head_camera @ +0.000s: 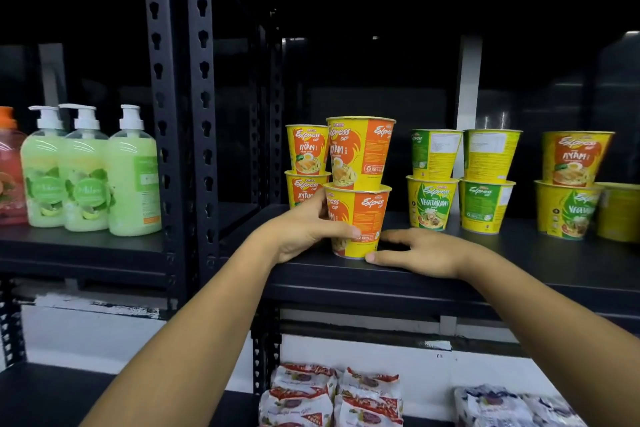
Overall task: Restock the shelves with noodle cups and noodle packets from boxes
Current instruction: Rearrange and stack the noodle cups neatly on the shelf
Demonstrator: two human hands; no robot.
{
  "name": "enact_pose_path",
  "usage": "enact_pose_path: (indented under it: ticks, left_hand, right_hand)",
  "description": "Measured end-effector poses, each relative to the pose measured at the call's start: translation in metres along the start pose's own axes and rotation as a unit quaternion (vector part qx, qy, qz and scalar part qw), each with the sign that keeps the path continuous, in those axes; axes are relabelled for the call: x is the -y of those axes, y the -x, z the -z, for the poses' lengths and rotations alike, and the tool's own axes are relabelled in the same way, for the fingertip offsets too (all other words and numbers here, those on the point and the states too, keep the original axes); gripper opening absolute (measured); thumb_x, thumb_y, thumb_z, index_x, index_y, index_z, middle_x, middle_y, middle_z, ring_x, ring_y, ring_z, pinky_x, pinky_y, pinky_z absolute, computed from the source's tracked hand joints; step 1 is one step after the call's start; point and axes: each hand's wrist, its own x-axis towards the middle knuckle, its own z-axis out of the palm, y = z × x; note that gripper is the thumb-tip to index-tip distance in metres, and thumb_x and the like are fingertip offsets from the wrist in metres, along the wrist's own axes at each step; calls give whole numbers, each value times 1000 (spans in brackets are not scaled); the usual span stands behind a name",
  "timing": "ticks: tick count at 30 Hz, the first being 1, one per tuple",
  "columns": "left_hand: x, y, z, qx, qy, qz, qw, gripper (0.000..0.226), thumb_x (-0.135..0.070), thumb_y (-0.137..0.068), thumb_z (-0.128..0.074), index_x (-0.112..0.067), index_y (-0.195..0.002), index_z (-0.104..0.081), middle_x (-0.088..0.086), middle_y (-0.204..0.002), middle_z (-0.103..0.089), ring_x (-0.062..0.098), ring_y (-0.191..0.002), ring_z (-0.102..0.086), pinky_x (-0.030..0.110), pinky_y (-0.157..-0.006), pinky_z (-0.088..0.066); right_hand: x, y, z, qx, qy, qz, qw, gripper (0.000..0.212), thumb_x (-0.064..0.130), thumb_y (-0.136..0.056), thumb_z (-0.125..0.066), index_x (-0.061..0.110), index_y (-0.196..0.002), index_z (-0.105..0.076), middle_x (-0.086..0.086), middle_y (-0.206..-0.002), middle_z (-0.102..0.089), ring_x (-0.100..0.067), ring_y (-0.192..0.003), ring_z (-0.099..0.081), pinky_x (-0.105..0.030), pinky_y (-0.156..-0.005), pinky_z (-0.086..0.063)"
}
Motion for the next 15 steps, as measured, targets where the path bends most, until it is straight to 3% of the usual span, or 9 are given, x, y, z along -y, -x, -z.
enact_pose_path:
  ticks: [2, 7, 12, 15]
  left_hand:
    - [2, 0, 1, -4, 9, -3, 1000, 81, -4, -83, -82, -33, -145, -40, -1, -136, -66, 13, -124, -64, 38, -108, -51]
    - [4, -3, 2, -26, -45, 6, 999, 99, -34, -70, -92, -35, -149, -33, -5, -135, -64, 11, -121, -65, 41, -109, -51]
    - [8, -5, 7, 5, 10, 7, 1000, 93, 0, -80, -84, -30, -151, -33, 2, -138, -64, 17, -127, -63, 43, -112, -48]
    - [6, -4, 5, -14, -22, 5, 1000, 91, -10, -75, -90, -32, -147, -38, -4, -134, -66, 11, -120, -66, 40, -108, -51]
  right_hand:
    - [1, 0, 0, 2, 3, 1, 1000, 85, 83, -81, -48, 41, -155, -40, 14, -159, -42, -11, -144, -40, -34, -118, -32]
    - [2, 1, -1, 2, 6, 0, 1000, 81, 81, -83, -48, 41, -153, -41, 14, -158, -44, -11, -141, -43, -35, -117, -33]
    - [5, 2, -1, 2, 12, 0, 1000, 77, 78, -88, -48, 41, -154, -40, 14, -158, -43, -11, -142, -42, -31, -114, -33]
    - [5, 3, 0, 4, 12, -1, 1000, 76, 76, -89, -48, 40, -155, -40, 13, -158, -43, -11, -142, -42, -30, -113, -33]
